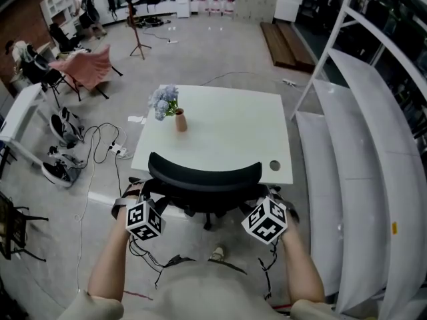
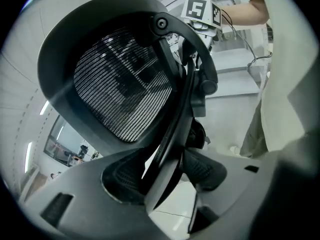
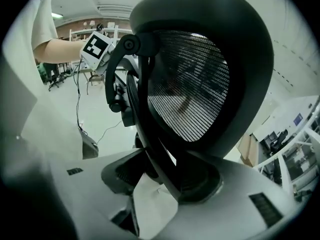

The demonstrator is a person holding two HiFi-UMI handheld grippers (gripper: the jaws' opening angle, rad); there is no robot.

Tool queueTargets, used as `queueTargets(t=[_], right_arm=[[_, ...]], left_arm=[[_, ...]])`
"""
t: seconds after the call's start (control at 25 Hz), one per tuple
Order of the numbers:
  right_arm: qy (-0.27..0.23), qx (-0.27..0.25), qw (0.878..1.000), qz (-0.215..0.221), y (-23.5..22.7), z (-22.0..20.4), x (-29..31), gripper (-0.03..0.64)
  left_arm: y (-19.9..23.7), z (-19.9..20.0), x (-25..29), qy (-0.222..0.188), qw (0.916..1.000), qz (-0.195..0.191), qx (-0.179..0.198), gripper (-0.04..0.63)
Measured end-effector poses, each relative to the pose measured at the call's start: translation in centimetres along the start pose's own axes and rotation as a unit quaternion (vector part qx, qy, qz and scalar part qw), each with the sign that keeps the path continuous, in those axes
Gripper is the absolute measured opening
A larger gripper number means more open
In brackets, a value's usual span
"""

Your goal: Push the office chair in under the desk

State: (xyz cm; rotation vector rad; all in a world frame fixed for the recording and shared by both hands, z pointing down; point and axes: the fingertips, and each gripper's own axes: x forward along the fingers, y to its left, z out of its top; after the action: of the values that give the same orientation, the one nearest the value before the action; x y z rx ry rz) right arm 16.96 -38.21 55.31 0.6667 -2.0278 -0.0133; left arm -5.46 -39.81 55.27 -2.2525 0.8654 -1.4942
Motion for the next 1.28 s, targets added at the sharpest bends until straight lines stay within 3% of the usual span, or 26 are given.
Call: queueTargets(t=[0.36, 1.28], right_arm=[[-0.017, -0.014, 1.0, -0.004, -0.1, 0.2, 0.3, 0.192], [-0.02, 0.025, 0.999, -0.027, -1.3, 2.5, 2.2, 0.206]], left_arm=[[0.5, -0.3, 0.6, 0.011, 0.9999, 0.007, -0.002, 0.242], [3.5, -1.8, 2.1, 0.001, 0.9999, 0.003, 0.011, 0.244]])
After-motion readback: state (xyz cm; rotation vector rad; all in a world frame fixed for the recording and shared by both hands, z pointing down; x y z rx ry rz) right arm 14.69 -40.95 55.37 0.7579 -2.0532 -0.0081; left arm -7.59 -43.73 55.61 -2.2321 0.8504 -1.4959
